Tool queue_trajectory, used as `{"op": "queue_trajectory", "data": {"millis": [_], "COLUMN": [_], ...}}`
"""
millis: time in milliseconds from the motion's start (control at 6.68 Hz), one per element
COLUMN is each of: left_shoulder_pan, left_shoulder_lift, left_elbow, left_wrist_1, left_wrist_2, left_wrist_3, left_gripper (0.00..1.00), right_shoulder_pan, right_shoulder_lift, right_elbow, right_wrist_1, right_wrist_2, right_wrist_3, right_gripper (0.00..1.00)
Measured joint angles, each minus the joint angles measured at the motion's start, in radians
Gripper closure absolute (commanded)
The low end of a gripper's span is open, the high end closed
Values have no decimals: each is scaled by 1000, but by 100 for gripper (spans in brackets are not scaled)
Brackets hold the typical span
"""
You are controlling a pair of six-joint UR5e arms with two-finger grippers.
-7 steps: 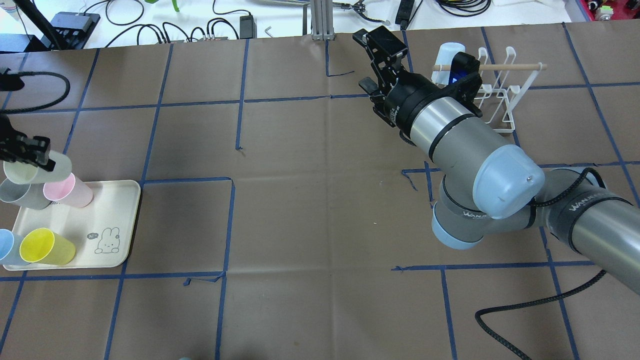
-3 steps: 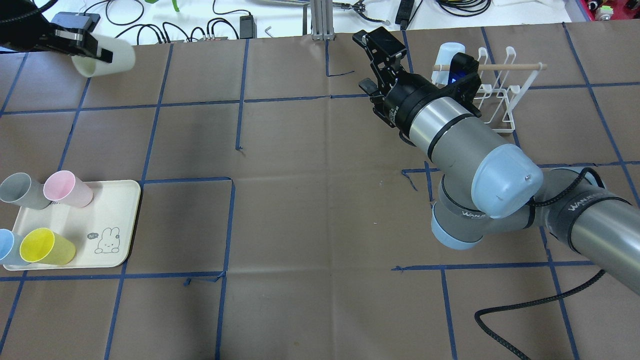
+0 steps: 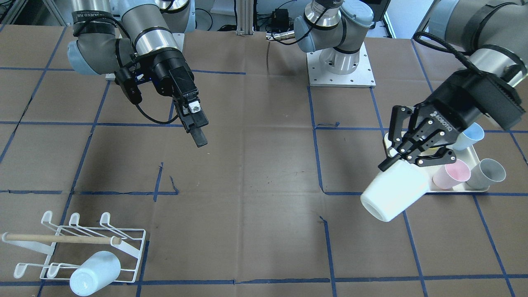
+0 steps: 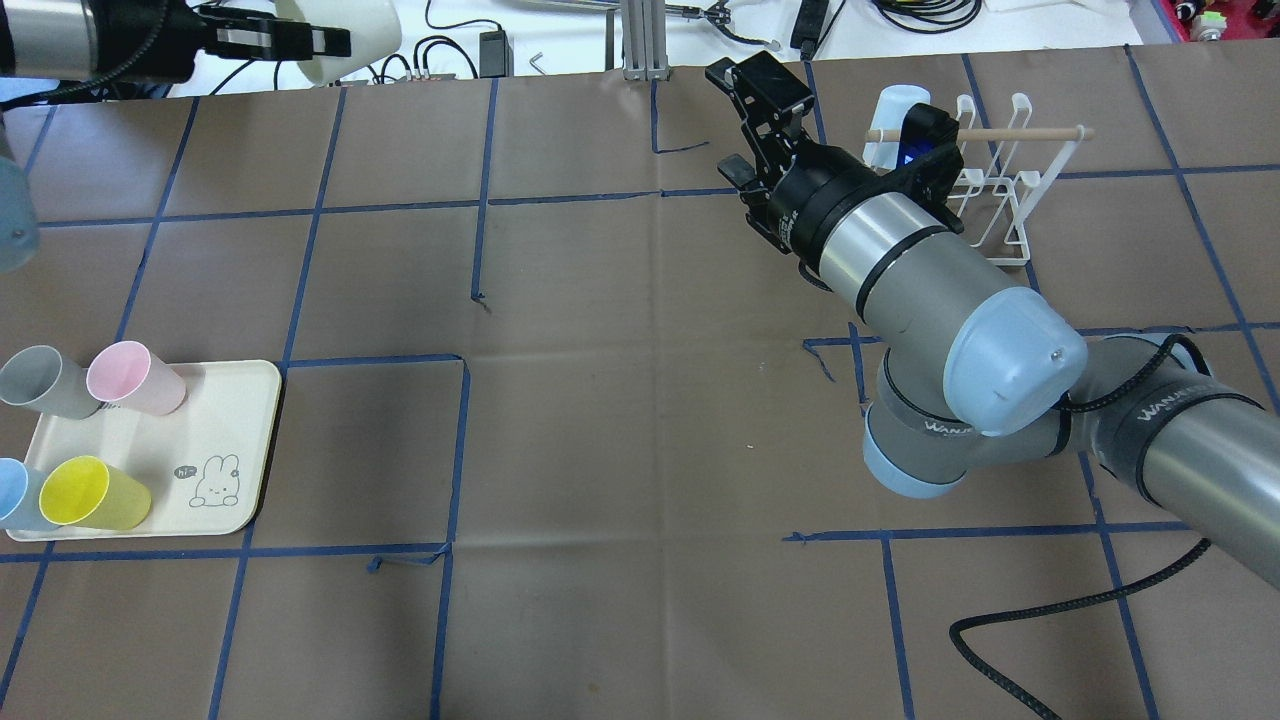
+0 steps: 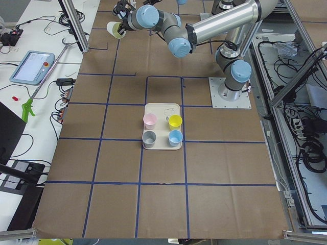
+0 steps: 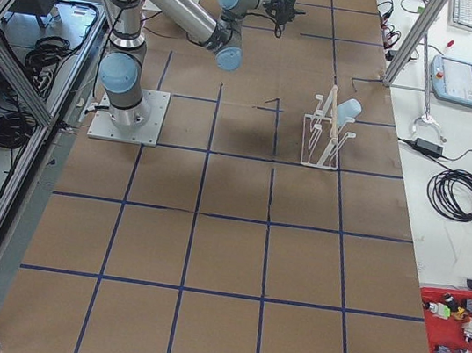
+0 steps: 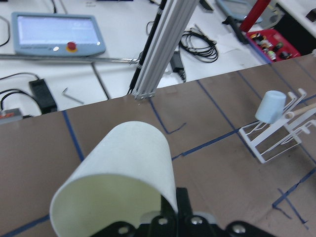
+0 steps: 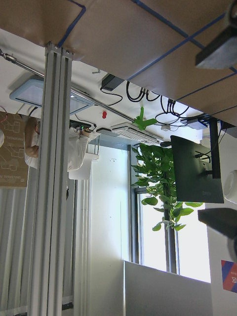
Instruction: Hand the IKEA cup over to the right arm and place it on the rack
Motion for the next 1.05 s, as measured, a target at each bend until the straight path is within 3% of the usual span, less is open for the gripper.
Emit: {"op": "queue_trajectory", "data": {"millis": [300,599,1048], "left_shoulder_pan": [-72,-152,-213], "left_shoulder_lift": [13,18,22], "left_elbow": [-151,-263,-310], "left_wrist_1": [229,398,477], "left_wrist_2": [-92,-101,-90], "left_wrist_3": [-1,-24,-60], "left_gripper": [100,100,100], "right_shoulder_pan": [0,0,0], "right_shoulder_lift": [1,2,6], "right_elbow": [0,0,1], "right_wrist_1": [0,0,1], "right_wrist_2": [-1,0,0], "right_wrist_3": [0,0,0], "right_gripper": [0,0,0]}}
